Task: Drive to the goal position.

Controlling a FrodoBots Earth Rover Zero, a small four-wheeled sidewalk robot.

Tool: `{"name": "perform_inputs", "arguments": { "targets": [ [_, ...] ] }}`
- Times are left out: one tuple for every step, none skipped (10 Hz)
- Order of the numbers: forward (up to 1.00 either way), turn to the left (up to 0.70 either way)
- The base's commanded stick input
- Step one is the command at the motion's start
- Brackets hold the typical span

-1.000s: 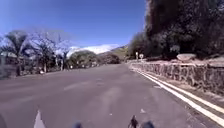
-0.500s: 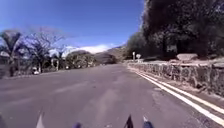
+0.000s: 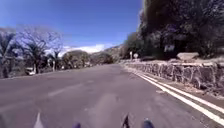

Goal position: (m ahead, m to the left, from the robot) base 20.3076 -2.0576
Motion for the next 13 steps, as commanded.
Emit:
{"name": "perform_inputs", "arguments": {
  "targets": [
    [0.5, 0.0],
    [0.5, 0.0],
    [0.5, 0.0],
    [0.5, 0.0],
    [0.5, 0.0],
    [0.5, 0.0],
    [0.5, 0.0],
    [0.5, 0.0],
    [0.5, 0.0],
    [0.5, 0.0],
    [0.5, 0.0],
    [0.5, 0.0],
    [0.5, 0.0]
  ]
}}
